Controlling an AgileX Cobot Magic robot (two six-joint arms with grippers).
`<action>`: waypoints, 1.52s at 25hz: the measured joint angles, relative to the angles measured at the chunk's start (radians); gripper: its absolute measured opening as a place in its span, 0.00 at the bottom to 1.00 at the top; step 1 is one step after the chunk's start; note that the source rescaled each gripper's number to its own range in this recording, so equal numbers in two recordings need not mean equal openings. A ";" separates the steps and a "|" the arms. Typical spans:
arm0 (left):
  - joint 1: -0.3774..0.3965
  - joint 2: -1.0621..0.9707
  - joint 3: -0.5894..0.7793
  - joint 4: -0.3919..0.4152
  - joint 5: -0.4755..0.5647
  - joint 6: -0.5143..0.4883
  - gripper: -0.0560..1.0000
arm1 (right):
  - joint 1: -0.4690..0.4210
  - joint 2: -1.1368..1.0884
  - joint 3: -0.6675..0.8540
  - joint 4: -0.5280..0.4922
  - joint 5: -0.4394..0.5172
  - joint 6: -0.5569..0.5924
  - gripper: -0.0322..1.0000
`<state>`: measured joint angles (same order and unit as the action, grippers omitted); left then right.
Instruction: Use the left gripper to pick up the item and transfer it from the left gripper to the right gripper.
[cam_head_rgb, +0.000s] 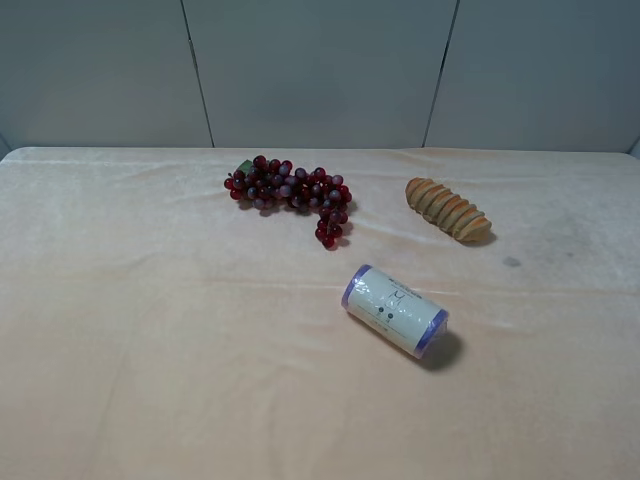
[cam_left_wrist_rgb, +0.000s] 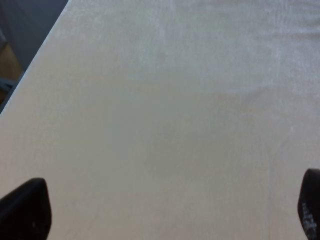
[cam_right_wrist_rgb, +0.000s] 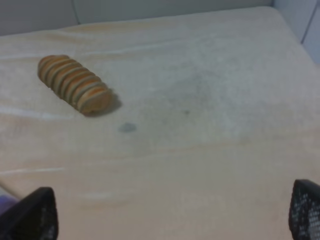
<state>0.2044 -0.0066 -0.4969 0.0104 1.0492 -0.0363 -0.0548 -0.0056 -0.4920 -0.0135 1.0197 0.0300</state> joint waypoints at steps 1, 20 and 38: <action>0.000 0.000 0.000 0.000 0.000 0.000 0.98 | 0.000 0.000 0.000 0.000 0.000 0.000 1.00; 0.000 0.000 0.000 0.000 0.000 0.000 0.98 | 0.000 0.000 0.000 0.000 0.000 0.000 1.00; 0.000 0.000 0.000 0.000 0.000 0.000 0.98 | 0.000 0.000 0.000 0.000 0.000 0.000 1.00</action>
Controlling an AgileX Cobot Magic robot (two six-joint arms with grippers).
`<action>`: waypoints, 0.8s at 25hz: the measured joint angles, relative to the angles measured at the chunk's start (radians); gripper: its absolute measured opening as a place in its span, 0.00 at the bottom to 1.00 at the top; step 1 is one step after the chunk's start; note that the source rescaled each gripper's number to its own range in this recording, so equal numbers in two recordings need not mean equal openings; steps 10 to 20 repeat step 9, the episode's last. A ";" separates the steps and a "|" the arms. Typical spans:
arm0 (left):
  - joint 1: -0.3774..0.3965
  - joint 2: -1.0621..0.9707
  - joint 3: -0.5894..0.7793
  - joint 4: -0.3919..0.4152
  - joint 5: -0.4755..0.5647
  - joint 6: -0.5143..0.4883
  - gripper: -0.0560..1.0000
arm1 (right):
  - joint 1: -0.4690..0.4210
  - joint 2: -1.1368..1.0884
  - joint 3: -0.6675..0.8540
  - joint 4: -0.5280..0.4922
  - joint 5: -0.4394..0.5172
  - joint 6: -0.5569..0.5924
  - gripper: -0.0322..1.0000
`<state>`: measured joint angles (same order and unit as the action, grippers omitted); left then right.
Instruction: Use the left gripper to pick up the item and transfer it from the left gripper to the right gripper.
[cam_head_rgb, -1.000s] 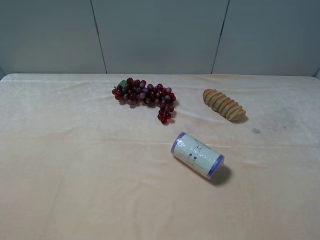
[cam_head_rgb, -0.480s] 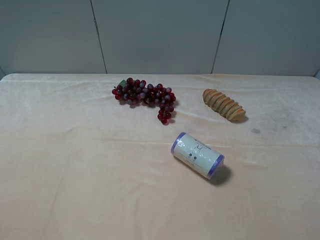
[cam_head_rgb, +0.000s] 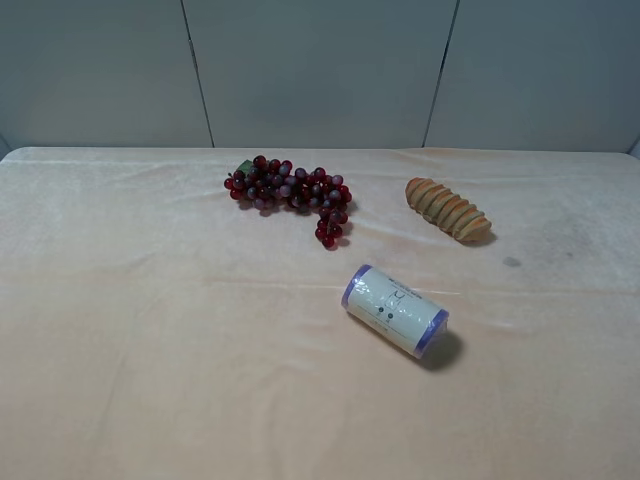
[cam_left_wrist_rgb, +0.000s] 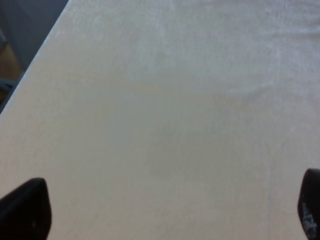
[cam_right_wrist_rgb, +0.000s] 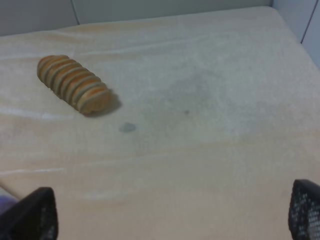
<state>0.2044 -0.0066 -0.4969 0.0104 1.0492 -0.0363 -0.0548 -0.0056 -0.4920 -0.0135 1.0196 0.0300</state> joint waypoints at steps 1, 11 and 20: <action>0.000 0.000 0.000 0.000 0.000 0.000 0.98 | 0.000 0.000 0.000 0.000 0.000 0.000 1.00; 0.000 0.000 0.000 0.002 -0.001 0.000 0.98 | 0.000 0.000 0.000 0.000 0.000 0.000 1.00; 0.000 0.000 0.000 0.002 -0.001 0.000 0.98 | 0.000 0.000 0.000 0.000 0.000 0.000 1.00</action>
